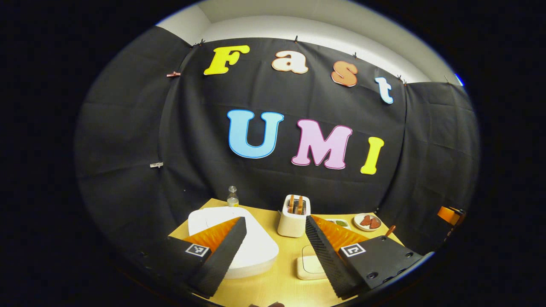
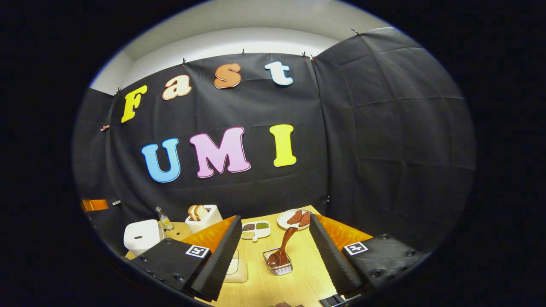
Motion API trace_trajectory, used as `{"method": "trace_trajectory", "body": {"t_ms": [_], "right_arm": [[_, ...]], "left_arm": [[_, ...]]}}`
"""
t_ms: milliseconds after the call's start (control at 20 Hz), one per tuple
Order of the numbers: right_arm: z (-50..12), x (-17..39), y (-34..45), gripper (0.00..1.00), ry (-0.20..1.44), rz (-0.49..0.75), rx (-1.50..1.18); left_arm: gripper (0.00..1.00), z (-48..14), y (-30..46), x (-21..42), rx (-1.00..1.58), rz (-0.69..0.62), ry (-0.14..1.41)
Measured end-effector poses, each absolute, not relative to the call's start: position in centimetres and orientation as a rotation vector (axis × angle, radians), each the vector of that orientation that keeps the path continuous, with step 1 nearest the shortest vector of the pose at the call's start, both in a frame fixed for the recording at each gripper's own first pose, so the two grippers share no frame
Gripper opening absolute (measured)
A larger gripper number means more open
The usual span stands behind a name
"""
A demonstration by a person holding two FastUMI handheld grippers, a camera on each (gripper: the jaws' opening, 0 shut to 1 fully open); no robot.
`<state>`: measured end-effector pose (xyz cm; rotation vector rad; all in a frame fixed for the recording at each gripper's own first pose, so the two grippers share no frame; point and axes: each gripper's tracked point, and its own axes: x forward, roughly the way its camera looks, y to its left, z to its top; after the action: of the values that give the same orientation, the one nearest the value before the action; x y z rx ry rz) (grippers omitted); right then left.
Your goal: Close the left gripper, press the button to open the rice cooker; take a wooden spoon from the chopstick holder with the right hand, scoop a spoonful of rice and pour it into the rice cooker, then put the wooden spoon back into the chopstick holder.
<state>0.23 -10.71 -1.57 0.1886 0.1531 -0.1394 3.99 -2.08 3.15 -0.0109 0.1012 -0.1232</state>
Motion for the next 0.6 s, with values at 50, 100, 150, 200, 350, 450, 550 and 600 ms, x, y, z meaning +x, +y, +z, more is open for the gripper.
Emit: {"method": "trace_trajectory", "body": {"t_ms": [50,100,150,200,350,450,550,600], "right_arm": [[-1.8,-0.8,-10.4,0.98,0.145,-0.147,0.172],[-2.3,-2.0,-10.0,0.98,0.144,-0.157,0.157],[-3.1,-3.2,-9.4,0.98,0.151,-0.163,0.152],[-4.1,-4.3,-8.7,0.98,0.164,-0.166,0.151],[-7.2,-6.6,-6.9,0.98,0.233,-0.169,0.156],[-7.6,-7.0,-5.7,0.98,0.252,-0.156,0.165],[-7.6,-7.0,-4.9,0.98,0.253,-0.143,0.159],[-7.5,-6.8,-4.6,0.98,0.254,-0.134,0.156]], "left_arm": [[0.96,2.3,-1.4,3.1,-0.027,-0.129,0.111],[0.96,1.7,-0.3,2.6,-0.045,-0.126,0.118],[0.96,0.8,0.6,2.0,-0.060,-0.129,0.128],[0.95,0.0,1.3,1.4,-0.070,-0.131,0.139],[0.95,-1.6,3.5,-0.8,-0.053,-0.120,0.160],[0.95,-2.6,4.6,-2.1,-0.034,-0.102,0.164],[0.95,-3.3,4.5,-2.9,-0.036,-0.105,0.171],[0.95,-3.4,4.3,-3.0,-0.034,-0.110,0.170]]}}
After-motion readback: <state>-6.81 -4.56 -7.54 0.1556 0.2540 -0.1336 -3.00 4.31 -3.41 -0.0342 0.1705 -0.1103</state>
